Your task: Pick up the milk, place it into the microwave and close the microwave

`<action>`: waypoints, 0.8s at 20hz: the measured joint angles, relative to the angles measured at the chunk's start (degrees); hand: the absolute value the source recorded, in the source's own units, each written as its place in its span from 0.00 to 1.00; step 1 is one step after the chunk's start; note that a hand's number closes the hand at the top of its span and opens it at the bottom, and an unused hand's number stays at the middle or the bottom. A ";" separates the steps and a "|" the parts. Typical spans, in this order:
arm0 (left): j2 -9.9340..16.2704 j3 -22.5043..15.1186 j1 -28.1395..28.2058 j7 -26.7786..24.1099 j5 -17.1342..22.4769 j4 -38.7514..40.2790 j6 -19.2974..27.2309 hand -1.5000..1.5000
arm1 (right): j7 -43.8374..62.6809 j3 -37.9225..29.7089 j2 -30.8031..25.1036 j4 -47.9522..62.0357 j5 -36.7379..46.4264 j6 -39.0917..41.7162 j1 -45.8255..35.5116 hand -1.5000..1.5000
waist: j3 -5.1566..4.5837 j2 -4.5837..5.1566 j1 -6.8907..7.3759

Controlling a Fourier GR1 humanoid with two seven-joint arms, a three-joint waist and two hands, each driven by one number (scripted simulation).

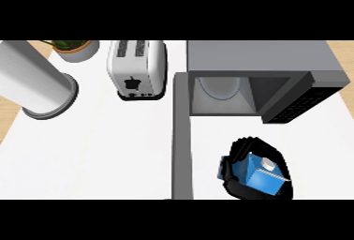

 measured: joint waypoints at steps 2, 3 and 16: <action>-0.09 0.69 -0.23 0.21 0.08 0.56 -0.62 0.00 | 0.05 1.36 0.19 0.67 0.54 -2.36 -1.55 1.00 | 0.00 0.01 0.07; 0.36 1.53 -0.51 0.64 1.03 0.80 -0.81 0.00 | 0.12 1.08 0.26 1.32 0.41 -3.02 -2.96 1.00 | 0.01 0.03 0.11; 2.12 5.75 -3.17 0.37 1.66 5.70 -3.39 0.00 | 3.49 -2.50 0.22 21.11 3.68 -19.52 -25.43 1.00 | 0.02 0.19 0.60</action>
